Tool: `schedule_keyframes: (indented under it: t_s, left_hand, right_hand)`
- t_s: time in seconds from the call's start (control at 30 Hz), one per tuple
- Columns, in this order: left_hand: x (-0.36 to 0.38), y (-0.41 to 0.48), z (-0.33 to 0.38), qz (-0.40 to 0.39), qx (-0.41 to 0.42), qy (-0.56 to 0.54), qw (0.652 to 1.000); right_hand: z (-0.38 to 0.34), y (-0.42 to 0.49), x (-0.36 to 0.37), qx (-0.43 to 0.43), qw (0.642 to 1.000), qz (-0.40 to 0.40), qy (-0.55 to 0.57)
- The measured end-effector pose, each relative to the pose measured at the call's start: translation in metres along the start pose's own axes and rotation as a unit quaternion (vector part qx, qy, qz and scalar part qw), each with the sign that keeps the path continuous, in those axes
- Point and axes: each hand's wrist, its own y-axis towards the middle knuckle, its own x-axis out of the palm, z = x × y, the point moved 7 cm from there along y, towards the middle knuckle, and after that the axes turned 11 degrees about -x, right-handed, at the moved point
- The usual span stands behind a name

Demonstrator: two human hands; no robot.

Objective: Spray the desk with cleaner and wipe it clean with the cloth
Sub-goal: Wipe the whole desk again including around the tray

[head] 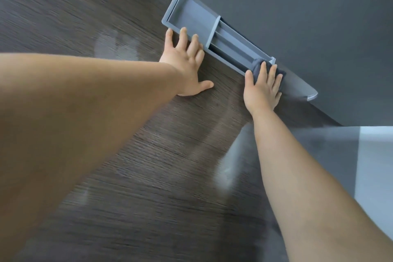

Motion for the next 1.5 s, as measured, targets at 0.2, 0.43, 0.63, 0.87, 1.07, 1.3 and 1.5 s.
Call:
schedule_keyframes:
  t_s: [0.2, 0.43, 0.63, 0.87, 1.07, 1.3, 1.5]
  left_hand:
    - [-0.002, -0.003, -0.008, -0.006, 0.038, -0.081, 0.996]
    - [-0.017, -0.027, -0.084, 0.1, 0.035, -0.2, 0.974]
    - [-0.004, -0.068, -0.133, 0.14, -0.05, -0.167, 0.975]
    - [0.009, -0.079, -0.144, 0.082, -0.01, -0.206, 0.975]
    - [0.004, -0.097, -0.155, 0.105, 0.004, -0.239, 0.965]
    - [0.008, -0.117, -0.154, 0.107, 0.023, -0.231, 0.967]
    - [0.017, -0.146, -0.166, 0.136, 0.002, -0.267, 0.954]
  right_hand:
    - [-0.009, -0.054, 0.015, -0.019, 0.999, 0.003, -0.041]
    - [-0.105, -0.058, 0.026, -0.118, 0.992, 0.001, -0.042]
    - [-0.21, -0.051, 0.035, -0.224, 0.974, -0.005, -0.031]
    - [-0.257, -0.009, 0.029, -0.171, 0.985, -0.027, -0.003]
    - [-0.252, -0.054, 0.041, -0.183, 0.983, -0.026, -0.022]
    - [-0.256, -0.041, 0.035, -0.175, 0.984, -0.024, -0.032]
    - [-0.259, -0.065, 0.042, -0.191, 0.981, -0.004, -0.038]
